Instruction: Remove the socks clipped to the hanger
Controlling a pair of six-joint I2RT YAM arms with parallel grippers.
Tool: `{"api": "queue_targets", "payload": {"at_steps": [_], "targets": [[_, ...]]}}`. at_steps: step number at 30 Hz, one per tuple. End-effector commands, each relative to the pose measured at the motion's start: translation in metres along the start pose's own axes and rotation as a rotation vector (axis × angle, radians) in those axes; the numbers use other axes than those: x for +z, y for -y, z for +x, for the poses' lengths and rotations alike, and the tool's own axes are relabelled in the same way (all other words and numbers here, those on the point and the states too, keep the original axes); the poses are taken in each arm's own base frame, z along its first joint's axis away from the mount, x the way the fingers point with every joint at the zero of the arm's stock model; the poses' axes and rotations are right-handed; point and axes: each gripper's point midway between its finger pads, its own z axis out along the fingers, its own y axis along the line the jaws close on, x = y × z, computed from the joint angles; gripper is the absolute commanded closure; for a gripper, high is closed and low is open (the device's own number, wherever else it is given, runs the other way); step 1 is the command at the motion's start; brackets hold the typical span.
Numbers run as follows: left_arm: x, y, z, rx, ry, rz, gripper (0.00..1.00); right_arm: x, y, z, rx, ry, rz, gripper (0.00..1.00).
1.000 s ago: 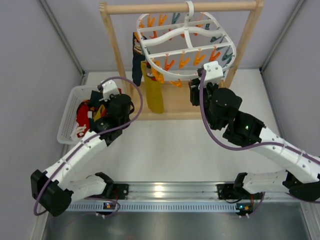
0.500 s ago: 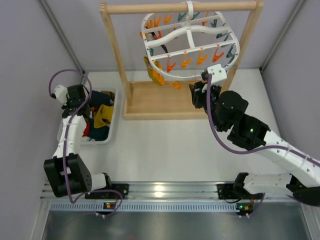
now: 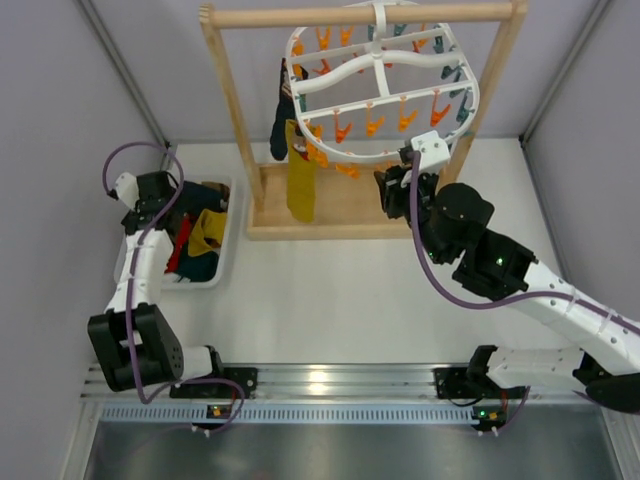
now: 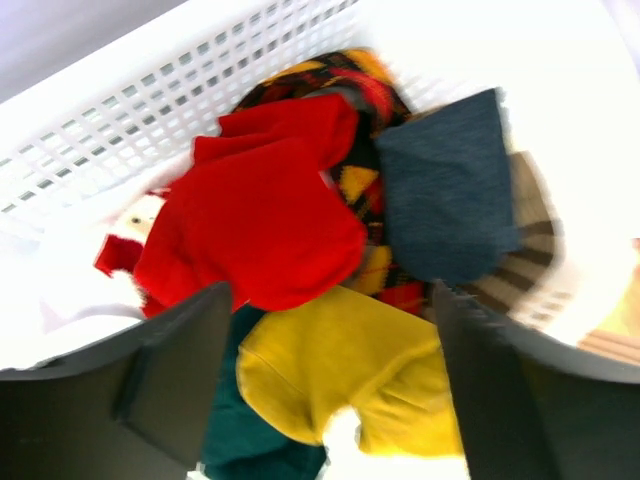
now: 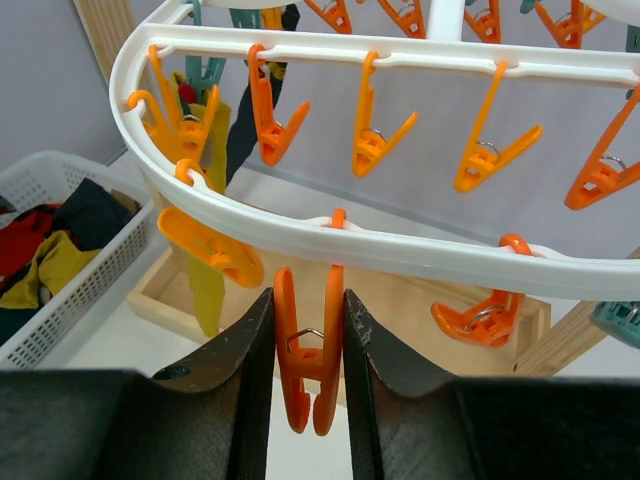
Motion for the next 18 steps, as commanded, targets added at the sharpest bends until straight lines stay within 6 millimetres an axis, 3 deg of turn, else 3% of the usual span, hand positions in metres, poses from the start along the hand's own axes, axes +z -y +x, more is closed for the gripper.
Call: {"api": "queue_targets", "payload": {"at_steps": [1,2,7,10,12,14,15,16,18], "targets": [[-0.027,0.015,-0.022,-0.04,0.052,0.108,0.13,-0.01,0.0,-0.007,0.014,0.018,-0.039,0.78],[-0.033,0.017,-0.024,-0.039,0.054,0.129,0.02,-0.011,0.0,-0.007,0.016,0.018,-0.04,0.75],[-0.069,0.031,-0.035,-0.021,0.073,0.275,0.02,-0.016,0.003,-0.011,0.029,0.026,-0.045,0.7],[-0.102,0.049,-0.034,0.002,0.048,0.439,0.02,-0.018,0.002,-0.011,0.031,0.026,-0.057,0.68],[-0.135,0.07,-0.026,0.044,0.013,0.604,0.01,-0.018,0.003,-0.01,0.027,0.02,-0.056,0.64],[-0.165,0.091,-0.011,0.143,0.017,0.712,0.01,-0.02,0.004,-0.01,0.032,0.018,-0.057,0.52],[-0.175,0.1,-0.007,0.18,0.038,0.742,0.01,-0.022,0.004,-0.009,0.038,0.016,-0.062,0.51],[-0.206,0.123,0.021,0.26,0.017,0.847,0.01,-0.025,0.005,-0.01,0.045,0.018,-0.067,0.48],[-0.238,0.148,0.043,0.353,0.052,0.999,0.01,-0.03,0.005,-0.01,0.057,0.018,-0.081,0.43]]}}
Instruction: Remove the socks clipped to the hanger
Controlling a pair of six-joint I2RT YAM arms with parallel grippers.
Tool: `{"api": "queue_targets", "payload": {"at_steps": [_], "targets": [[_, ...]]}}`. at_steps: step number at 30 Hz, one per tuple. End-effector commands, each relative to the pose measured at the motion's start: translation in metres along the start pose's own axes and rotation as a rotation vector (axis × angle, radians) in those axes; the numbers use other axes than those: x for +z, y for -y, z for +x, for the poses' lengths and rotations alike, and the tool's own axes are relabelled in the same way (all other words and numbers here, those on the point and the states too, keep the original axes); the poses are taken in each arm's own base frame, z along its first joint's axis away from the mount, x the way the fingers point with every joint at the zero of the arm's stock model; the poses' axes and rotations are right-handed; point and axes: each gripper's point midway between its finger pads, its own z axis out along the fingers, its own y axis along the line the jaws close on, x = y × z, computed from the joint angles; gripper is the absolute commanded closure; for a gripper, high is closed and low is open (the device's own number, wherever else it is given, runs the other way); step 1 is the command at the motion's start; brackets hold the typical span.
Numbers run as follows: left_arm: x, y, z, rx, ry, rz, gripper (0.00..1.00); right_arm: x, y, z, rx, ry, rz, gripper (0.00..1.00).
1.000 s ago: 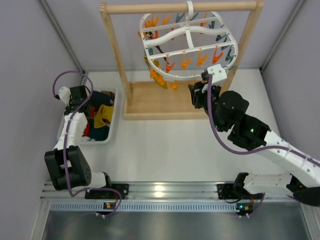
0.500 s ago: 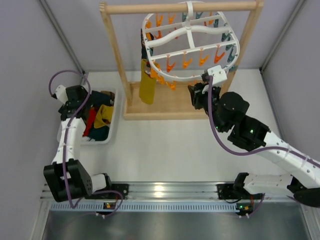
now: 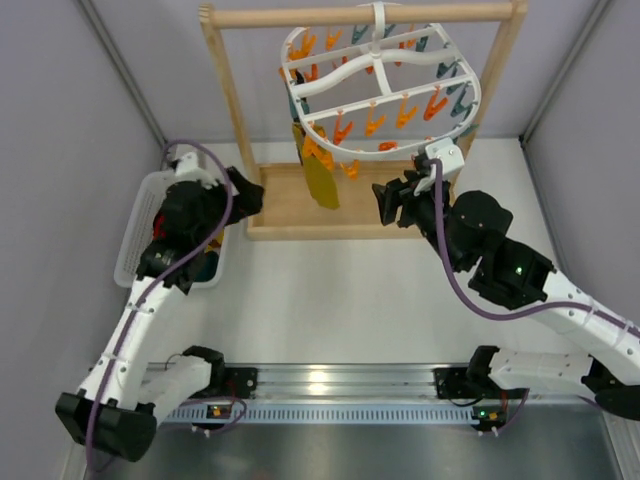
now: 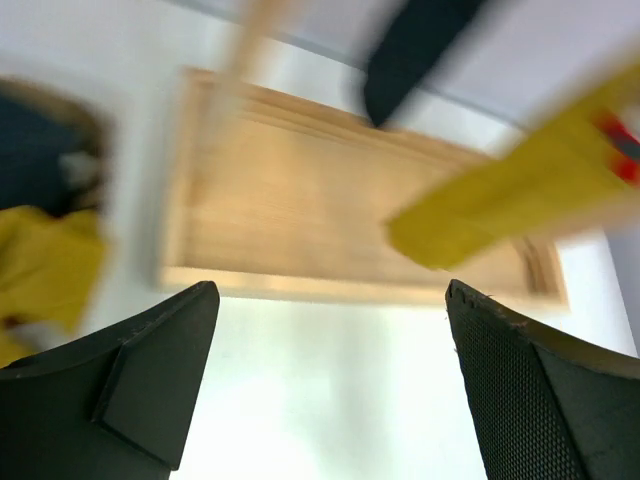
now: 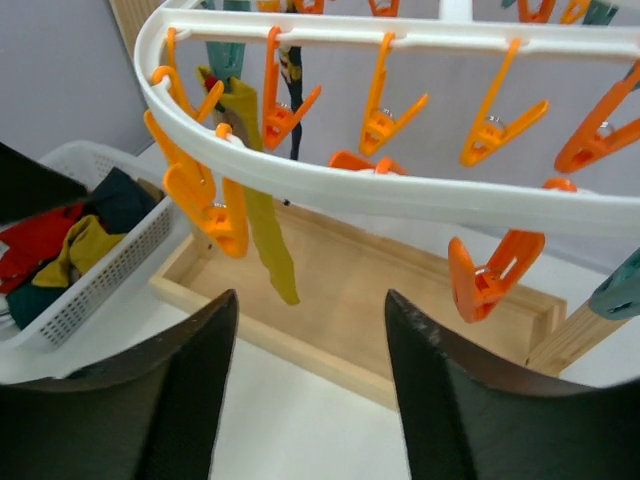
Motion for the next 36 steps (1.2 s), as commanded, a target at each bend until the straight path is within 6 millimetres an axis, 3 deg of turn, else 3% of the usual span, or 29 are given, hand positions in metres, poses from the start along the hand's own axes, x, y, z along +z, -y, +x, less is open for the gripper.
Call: {"api": "queue_targets", "payload": {"at_steps": [1,3,5,11,15,17,18,21,22,29,34,35,36], "targets": [[-0.017,0.095,0.03,0.197,-0.006,0.353,0.01,-0.019,-0.001,-0.008,0.066,0.017,-0.061,0.37],[-0.025,0.125,0.043,0.257,0.015,0.549,0.01,-0.032,0.0,-0.011,0.107,0.033,-0.093,0.3],[-0.032,0.136,0.047,0.298,0.068,0.66,0.02,-0.044,-0.004,-0.008,0.116,0.031,-0.152,0.21],[-0.007,0.132,0.074,0.349,0.128,0.714,0.01,-0.085,0.013,-0.016,0.146,0.056,-0.201,0.1],[0.009,0.129,0.075,0.393,0.189,0.729,0.02,-0.106,0.012,-0.017,0.159,0.071,-0.273,0.08],[0.014,0.13,0.068,0.368,0.231,0.758,0.01,-0.11,0.008,-0.014,0.149,0.067,-0.305,0.08],[0.026,0.121,0.067,0.361,0.225,0.74,0.01,-0.114,0.004,-0.014,0.144,0.071,-0.339,0.07],[0.046,0.119,0.057,0.355,0.23,0.736,0.01,-0.117,-0.004,-0.008,0.122,0.058,-0.39,0.06],[0.063,0.115,0.069,0.36,0.186,0.721,0.01,-0.117,-0.007,-0.005,0.114,0.05,-0.404,0.06],[0.115,0.128,0.076,0.43,0.133,0.768,0.02,-0.117,-0.018,0.008,0.062,0.038,-0.463,0.05],[0.122,0.151,0.079,0.476,0.119,0.91,0.01,-0.118,-0.031,0.017,0.049,0.031,-0.532,0.05],[0.122,0.161,0.07,0.483,0.14,0.939,0.02,-0.116,-0.034,0.015,0.055,0.043,-0.538,0.05],[0.13,0.162,0.075,0.483,0.125,0.947,0.02,-0.117,-0.037,0.015,0.055,0.046,-0.559,0.05]]}}
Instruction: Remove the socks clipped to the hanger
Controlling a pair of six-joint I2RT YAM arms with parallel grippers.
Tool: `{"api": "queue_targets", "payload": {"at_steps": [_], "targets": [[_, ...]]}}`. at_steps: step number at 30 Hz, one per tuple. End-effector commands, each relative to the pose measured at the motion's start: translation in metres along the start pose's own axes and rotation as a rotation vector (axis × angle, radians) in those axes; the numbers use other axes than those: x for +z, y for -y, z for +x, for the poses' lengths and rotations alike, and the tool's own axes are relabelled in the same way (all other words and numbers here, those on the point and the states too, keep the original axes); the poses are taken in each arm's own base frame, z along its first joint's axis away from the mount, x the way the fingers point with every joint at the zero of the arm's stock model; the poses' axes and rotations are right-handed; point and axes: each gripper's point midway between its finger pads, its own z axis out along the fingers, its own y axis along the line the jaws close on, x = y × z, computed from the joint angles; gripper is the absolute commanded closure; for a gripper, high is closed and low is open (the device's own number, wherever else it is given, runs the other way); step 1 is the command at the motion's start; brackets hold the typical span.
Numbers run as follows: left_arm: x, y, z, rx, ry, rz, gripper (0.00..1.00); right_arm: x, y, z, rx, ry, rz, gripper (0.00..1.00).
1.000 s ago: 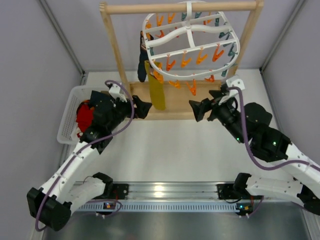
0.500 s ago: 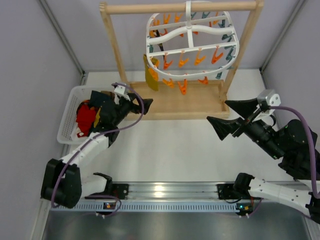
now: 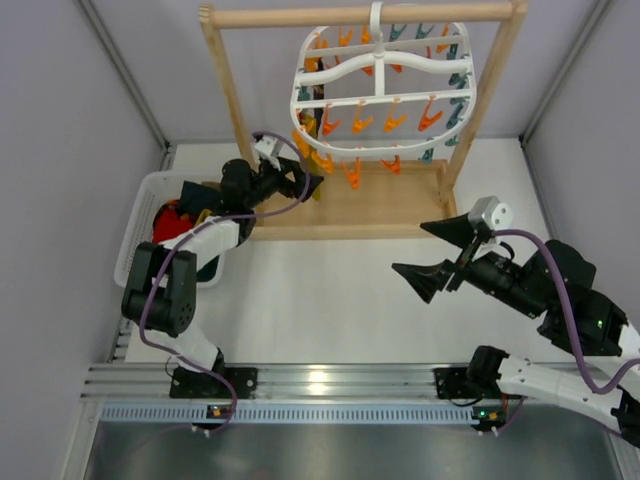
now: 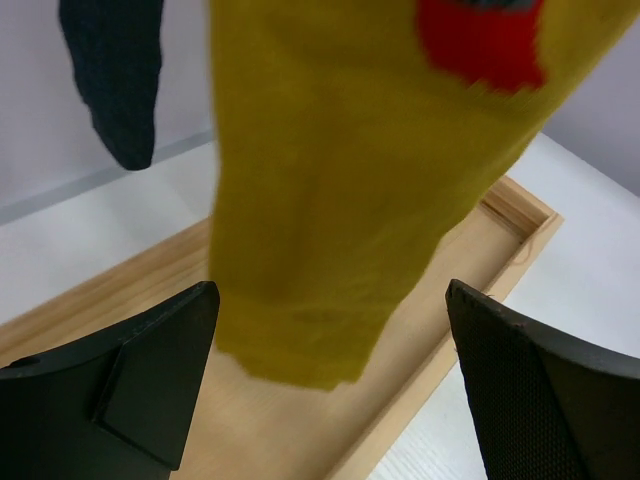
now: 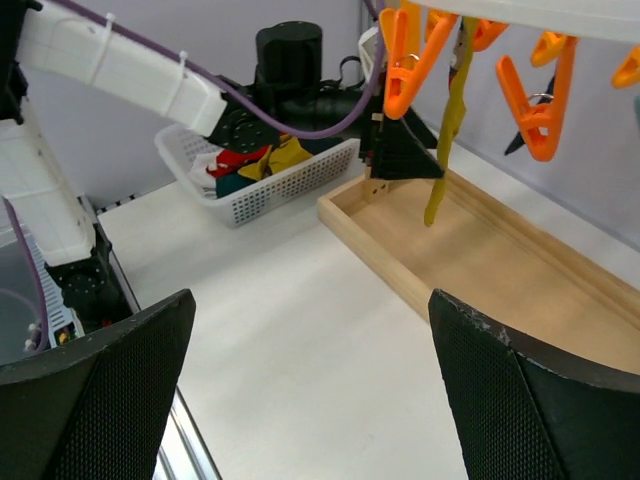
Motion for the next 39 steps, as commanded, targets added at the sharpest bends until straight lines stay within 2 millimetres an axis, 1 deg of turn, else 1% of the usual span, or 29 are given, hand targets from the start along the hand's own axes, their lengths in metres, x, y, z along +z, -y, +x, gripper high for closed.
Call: {"api": "queue_targets", "payload": {"at_steps": [1,2,3,4,5,6,7,8,10,11,12,13,15,16,17,20,21,22,23,24,26,27,28,30,32,33,35,38,39], "targets": [[0.019,0.018,-0.047,0.124,0.12,0.16,0.01,0.004,-0.015,-0.005,-0.015,0.038,-0.085,0.05],[0.027,0.017,-0.062,0.142,0.149,0.164,0.02,0.006,-0.016,-0.005,-0.015,0.039,-0.092,0.05],[0.033,0.012,-0.063,0.138,0.151,0.157,0.01,0.005,-0.022,-0.005,-0.016,0.039,-0.127,0.05],[0.043,0.0,-0.052,0.118,0.137,0.127,0.01,0.005,-0.023,-0.005,-0.015,0.037,-0.131,0.05],[0.052,-0.005,-0.062,0.123,0.158,0.122,0.02,0.004,-0.024,-0.006,-0.015,0.04,-0.14,0.05],[0.058,-0.009,-0.061,0.118,0.158,0.121,0.02,0.003,-0.023,-0.007,-0.046,0.045,-0.141,0.05],[0.067,-0.017,-0.047,0.095,0.138,0.118,0.04,0.002,-0.022,-0.009,-0.051,0.053,-0.136,0.05],[0.072,-0.017,-0.056,0.105,0.153,0.127,0.09,0.0,-0.022,-0.011,-0.055,0.063,-0.134,0.05],[0.077,-0.026,-0.049,0.082,0.149,0.098,0.35,-0.001,-0.022,-0.01,-0.058,0.078,-0.136,0.05],[0.079,-0.031,-0.045,0.07,0.152,0.061,0.58,-0.002,-0.022,-0.009,-0.061,0.077,-0.137,0.05],[0.079,-0.034,-0.043,0.065,0.152,0.041,0.58,-0.002,-0.021,-0.009,-0.072,0.078,-0.137,0.05],[0.078,-0.036,-0.043,0.061,0.154,0.02,0.79,-0.002,-0.019,-0.01,-0.084,0.082,-0.127,0.05],[0.072,-0.038,-0.045,0.061,0.171,-0.069,0.98,-0.001,-0.014,-0.012,-0.078,0.09,-0.098,0.05],[0.067,-0.039,-0.035,0.072,0.155,-0.1,1.0,0.002,-0.015,-0.01,-0.072,0.097,-0.098,0.05],[0.061,-0.035,-0.048,0.082,0.184,-0.137,1.0,0.004,-0.016,-0.007,-0.07,0.094,-0.103,0.05],[0.049,-0.03,-0.045,0.057,0.198,-0.245,1.0,0.01,-0.017,0.001,-0.074,0.078,-0.111,0.05],[0.044,-0.015,-0.059,0.052,0.229,-0.236,1.0,0.01,-0.015,-0.002,-0.073,0.084,-0.098,0.05],[0.038,-0.015,-0.065,0.039,0.248,-0.276,1.0,0.01,-0.015,-0.006,-0.06,0.092,-0.094,0.05],[0.031,-0.016,-0.056,0.03,0.238,-0.313,1.0,0.009,-0.016,-0.014,-0.047,0.122,-0.096,0.05],[0.022,-0.003,-0.074,0.033,0.283,-0.335,1.0,0.009,-0.018,-0.016,-0.035,0.134,-0.108,0.05],[0.003,-0.005,-0.071,0.021,0.296,-0.434,1.0,0.006,-0.021,-0.02,0.008,0.165,-0.116,0.05],[0.001,0.008,-0.07,0.02,0.298,-0.429,1.0,0.005,-0.019,-0.022,0.017,0.173,-0.106,0.05],[-0.012,0.01,-0.085,0.018,0.336,-0.467,1.0,0.003,-0.02,-0.023,0.031,0.177,-0.106,0.05],[-0.017,0.023,-0.08,0.028,0.312,-0.494,1.0,-0.003,-0.018,-0.026,0.041,0.192,-0.101,0.05],[-0.025,0.031,-0.086,0.045,0.319,-0.535,1.0,-0.01,-0.019,-0.032,0.061,0.215,-0.106,0.05],[-0.024,0.045,-0.083,0.054,0.312,-0.532,1.0,-0.012,-0.014,-0.035,0.072,0.227,-0.078,0.05],[-0.029,0.054,-0.084,0.093,0.311,-0.585,1.0,-0.02,-0.013,-0.045,0.098,0.263,-0.076,0.06],[-0.03,0.093,-0.07,0.124,0.281,-0.582,1.0,-0.024,-0.007,-0.05,0.143,0.268,-0.039,0.07],[-0.035,0.092,-0.067,0.15,0.268,-0.628,1.0,-0.028,-0.002,-0.056,0.157,0.274,-0.008,0.08]]}}
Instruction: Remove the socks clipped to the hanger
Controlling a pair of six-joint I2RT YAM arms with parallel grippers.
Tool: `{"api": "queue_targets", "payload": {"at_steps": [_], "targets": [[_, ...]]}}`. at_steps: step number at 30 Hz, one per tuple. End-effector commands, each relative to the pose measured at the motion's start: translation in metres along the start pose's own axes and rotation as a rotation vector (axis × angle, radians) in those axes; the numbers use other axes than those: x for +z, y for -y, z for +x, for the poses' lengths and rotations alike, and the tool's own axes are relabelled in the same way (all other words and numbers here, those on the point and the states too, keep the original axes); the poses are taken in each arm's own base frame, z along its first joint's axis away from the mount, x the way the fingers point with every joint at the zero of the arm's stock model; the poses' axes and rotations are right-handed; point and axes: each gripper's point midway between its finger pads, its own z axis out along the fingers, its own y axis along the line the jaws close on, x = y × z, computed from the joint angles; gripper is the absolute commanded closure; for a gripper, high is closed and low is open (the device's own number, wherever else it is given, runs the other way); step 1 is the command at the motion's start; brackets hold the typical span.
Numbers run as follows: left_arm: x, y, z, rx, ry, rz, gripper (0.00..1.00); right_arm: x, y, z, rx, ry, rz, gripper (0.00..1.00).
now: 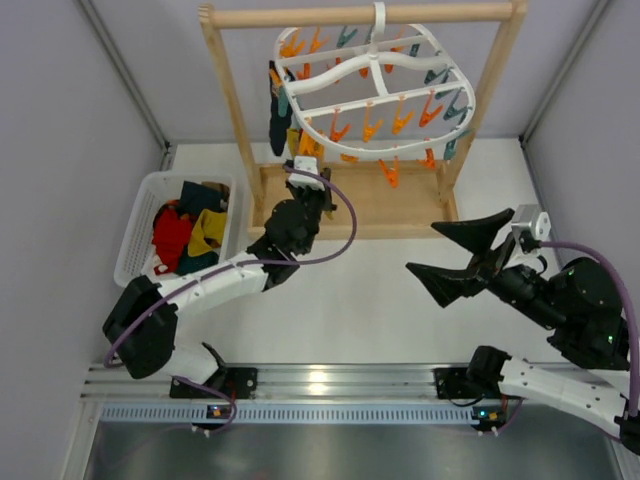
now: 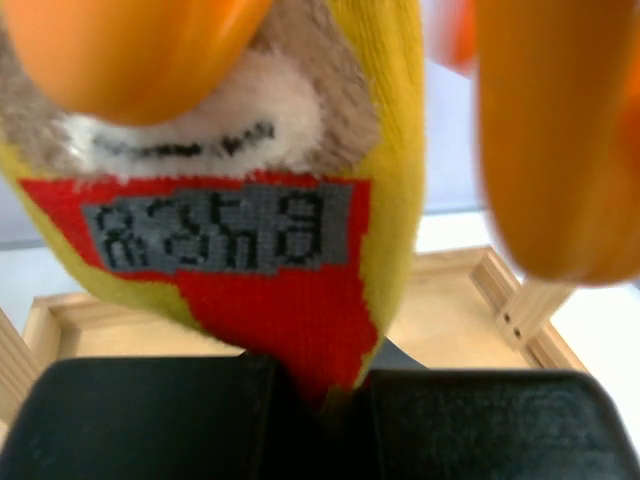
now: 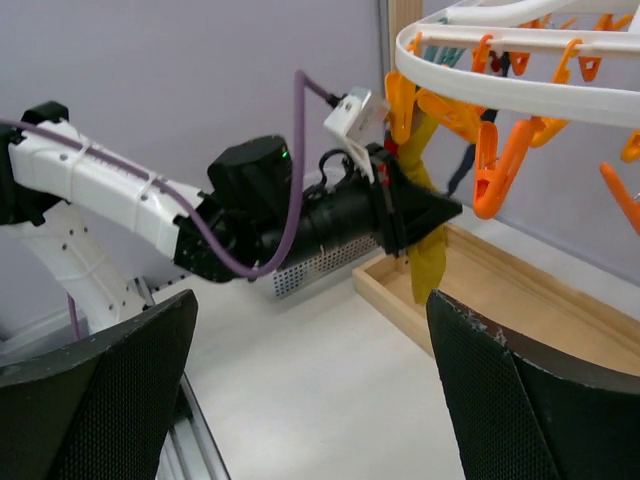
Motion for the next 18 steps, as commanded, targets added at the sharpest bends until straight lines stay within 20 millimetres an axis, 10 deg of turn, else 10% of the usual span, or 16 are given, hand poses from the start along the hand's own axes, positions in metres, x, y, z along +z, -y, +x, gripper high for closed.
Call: {"api": "queue_targets", "payload": {"at_steps": [1,10,18], "targets": [[-0.024,-0.006,0.002,0.094,-0.011,-0.138,1.0,-0.005,0.01,-0.027,0.073,0.056,0.078,0.09],[-0.049,0.03,0.021,0.177,-0.061,-0.177,1.0,-0.005,0.035,-0.061,0.096,0.062,0.25,0.09],[-0.06,0.057,0.027,0.271,-0.097,-0.339,1.0,0.046,0.057,-0.055,0.024,-0.148,0.412,0.16]]}}
